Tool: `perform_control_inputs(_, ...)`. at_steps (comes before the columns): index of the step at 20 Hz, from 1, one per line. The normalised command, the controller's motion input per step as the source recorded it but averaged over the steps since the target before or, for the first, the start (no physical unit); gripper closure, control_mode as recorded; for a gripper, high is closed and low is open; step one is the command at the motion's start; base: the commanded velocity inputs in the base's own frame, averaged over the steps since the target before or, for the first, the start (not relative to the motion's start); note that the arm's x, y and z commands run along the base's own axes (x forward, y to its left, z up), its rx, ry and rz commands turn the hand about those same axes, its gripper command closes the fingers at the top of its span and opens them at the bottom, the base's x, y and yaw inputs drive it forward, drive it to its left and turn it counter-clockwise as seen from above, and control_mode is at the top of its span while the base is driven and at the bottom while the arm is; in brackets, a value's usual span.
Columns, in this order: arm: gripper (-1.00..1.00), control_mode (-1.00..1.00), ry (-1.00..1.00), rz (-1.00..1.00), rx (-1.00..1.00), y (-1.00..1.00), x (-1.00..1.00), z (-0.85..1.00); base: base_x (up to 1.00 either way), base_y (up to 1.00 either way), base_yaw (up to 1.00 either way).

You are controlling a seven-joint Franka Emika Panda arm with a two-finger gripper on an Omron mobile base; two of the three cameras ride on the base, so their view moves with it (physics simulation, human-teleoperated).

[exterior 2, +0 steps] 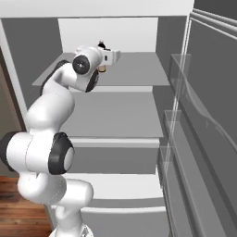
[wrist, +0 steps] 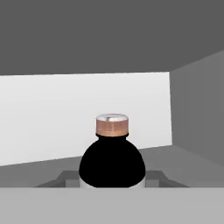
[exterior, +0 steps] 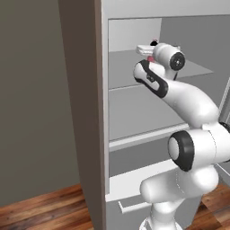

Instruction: Open the fridge, grab two sodas, and place both sodas inside the bowl with ice on the dining counter.

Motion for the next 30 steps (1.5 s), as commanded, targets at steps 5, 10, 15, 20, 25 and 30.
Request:
perform_control_inputs(5,1.00,-1.00,0.01,0.00,-0.15,-0.01,-0.76,0.61,0.00,0.00,0.00)
perform_control_inputs(10,1.00,-1.00,0.09,0.00,-0.16,-0.27,-0.94,0.34,0.00,0.00,0.00)
perform_control_inputs(15,1.00,-1.00,0.01,0.00,-0.10,-0.42,-1.00,0.00,0.00,0.00,0.00)
perform_control_inputs(20,1.00,-1.00,0.05,0.00,-0.09,-0.13,-1.00,-0.07,0.00,0.00,0.00)
perform_control_inputs(25,1.00,-1.00,0.09,0.00,-0.08,0.00,-1.00,-0.20,0.00,0.00,0.00)
perform_control_inputs(30,1.00,-1.00,0.12,0.00,-0.09,0.00,-1.00,-0.14,0.00,0.00,0.00)
